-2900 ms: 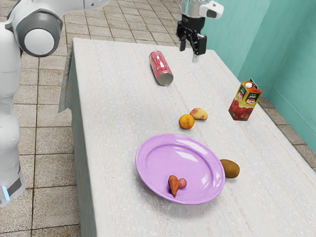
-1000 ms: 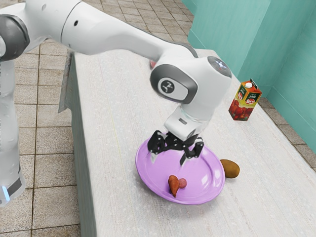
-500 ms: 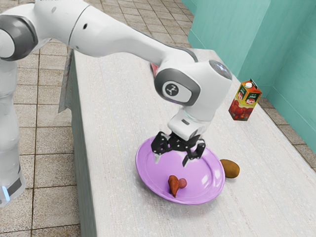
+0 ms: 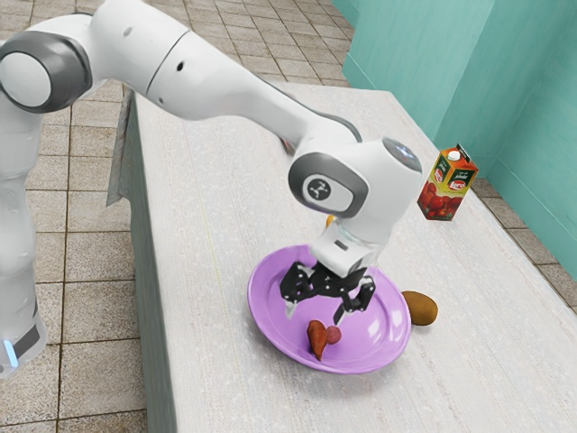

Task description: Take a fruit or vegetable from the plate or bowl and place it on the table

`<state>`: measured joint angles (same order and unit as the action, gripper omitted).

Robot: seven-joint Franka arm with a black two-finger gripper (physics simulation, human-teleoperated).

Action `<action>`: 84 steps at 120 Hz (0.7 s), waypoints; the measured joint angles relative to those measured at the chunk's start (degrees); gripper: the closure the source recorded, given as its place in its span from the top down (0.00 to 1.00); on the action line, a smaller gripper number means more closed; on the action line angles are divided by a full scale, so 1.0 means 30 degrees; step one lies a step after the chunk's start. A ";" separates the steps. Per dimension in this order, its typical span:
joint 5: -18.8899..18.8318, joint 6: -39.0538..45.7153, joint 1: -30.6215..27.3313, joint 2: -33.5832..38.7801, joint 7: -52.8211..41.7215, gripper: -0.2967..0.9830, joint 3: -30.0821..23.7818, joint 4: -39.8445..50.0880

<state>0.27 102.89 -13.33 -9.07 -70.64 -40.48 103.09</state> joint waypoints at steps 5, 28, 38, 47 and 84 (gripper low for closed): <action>0.0000 0.0055 0.0041 -0.0003 -0.0024 0.76 -0.0023 0.0005; 0.0017 0.0205 0.0164 -0.0169 -0.0115 0.76 -0.0069 0.0083; 0.0022 0.0247 0.0238 -0.0252 -0.0146 0.76 -0.0090 0.0094; 0.0025 0.0303 0.0344 -0.0425 -0.0171 0.76 -0.0102 0.0106; -0.0094 0.0848 0.0593 -0.1033 -0.0125 0.52 -0.0108 0.0107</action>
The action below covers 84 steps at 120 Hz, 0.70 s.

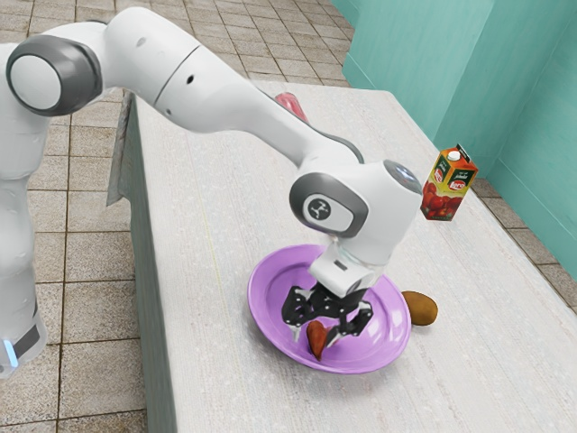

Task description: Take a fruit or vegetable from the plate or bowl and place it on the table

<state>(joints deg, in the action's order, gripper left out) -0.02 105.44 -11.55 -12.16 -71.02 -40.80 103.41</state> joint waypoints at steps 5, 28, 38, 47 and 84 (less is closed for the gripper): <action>-0.0087 0.0057 0.0055 0.0030 0.0088 0.46 -0.0003 -0.0005; -0.0287 0.0224 0.0085 0.0132 0.0545 0.37 -0.0018 -0.0009; -0.0332 0.0149 0.0056 0.0586 0.0809 0.36 -0.0022 -0.0021; -0.0365 -0.0122 0.0046 0.1552 0.1123 0.35 -0.0009 -0.0055; -0.0447 -0.4113 -0.0071 0.7471 0.3662 0.35 0.4935 -0.0137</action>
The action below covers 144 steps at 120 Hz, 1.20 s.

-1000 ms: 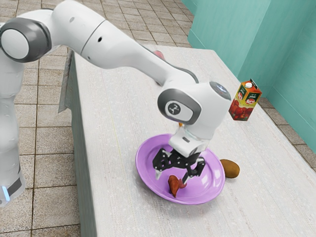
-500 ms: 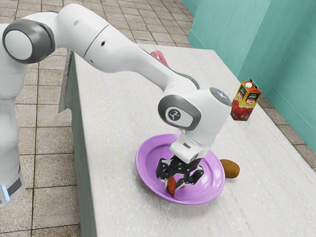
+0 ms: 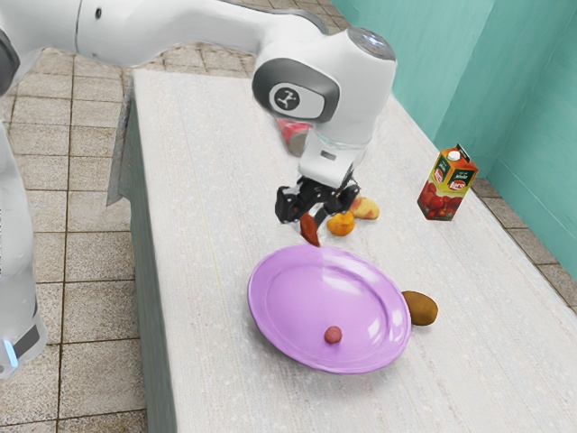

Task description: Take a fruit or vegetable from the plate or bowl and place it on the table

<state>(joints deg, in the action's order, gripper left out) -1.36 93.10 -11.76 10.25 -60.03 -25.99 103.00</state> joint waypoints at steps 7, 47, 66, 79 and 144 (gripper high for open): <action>-0.0047 -0.0861 -0.0253 0.0411 0.0525 0.35 0.1164 -0.0017; -0.0669 -0.3786 -0.0807 0.0200 0.3720 0.35 0.3152 0.0050; -0.0726 -0.4232 -0.0753 -0.1194 0.5053 0.35 0.4025 0.0118; -0.0745 -0.4407 -0.0841 -0.1425 0.5811 0.34 0.4828 0.0324; -0.0500 -0.5184 -0.0806 -0.1389 0.9177 0.74 0.5237 0.0369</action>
<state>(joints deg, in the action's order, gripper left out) -2.86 77.55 -14.18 6.08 -32.50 -10.28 104.11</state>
